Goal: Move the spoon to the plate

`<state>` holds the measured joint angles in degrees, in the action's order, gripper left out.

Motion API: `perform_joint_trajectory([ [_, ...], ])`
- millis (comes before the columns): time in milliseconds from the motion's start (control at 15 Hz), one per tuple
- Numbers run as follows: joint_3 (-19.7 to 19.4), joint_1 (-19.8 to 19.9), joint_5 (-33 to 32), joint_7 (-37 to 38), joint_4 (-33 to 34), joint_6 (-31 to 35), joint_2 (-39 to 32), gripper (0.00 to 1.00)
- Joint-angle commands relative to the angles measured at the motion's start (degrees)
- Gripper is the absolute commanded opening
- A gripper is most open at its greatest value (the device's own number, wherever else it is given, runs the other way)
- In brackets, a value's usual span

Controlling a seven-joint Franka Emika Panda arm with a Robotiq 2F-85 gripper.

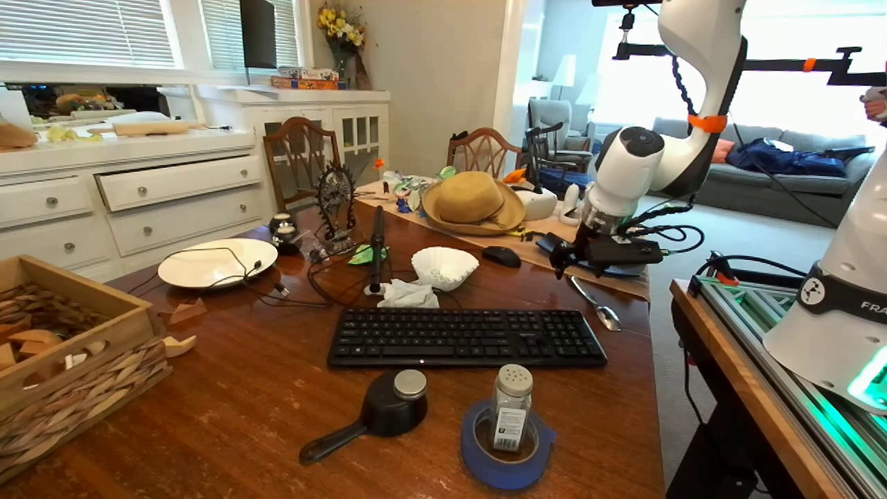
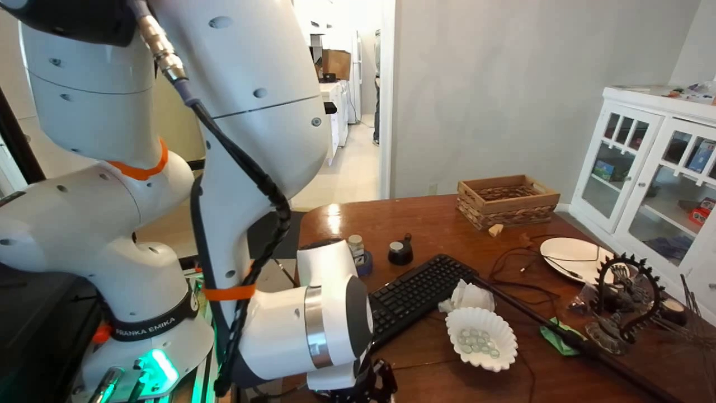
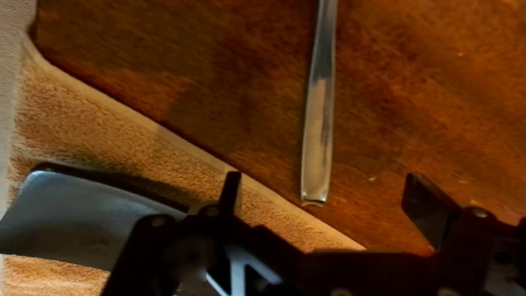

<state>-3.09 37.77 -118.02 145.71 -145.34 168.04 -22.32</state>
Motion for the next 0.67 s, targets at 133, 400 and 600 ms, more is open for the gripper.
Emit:
perform_joint_trajectory([
  [133,-2.5,0.9,0.7,-6.3,3.3,2.8,-4.0,1.00],
  [400,-1.6,1.2,0.1,-6.6,6.2,4.3,-5.5,0.93],
  [600,-1.5,1.2,0.6,-6.9,7.4,5.0,-6.8,0.58],
])
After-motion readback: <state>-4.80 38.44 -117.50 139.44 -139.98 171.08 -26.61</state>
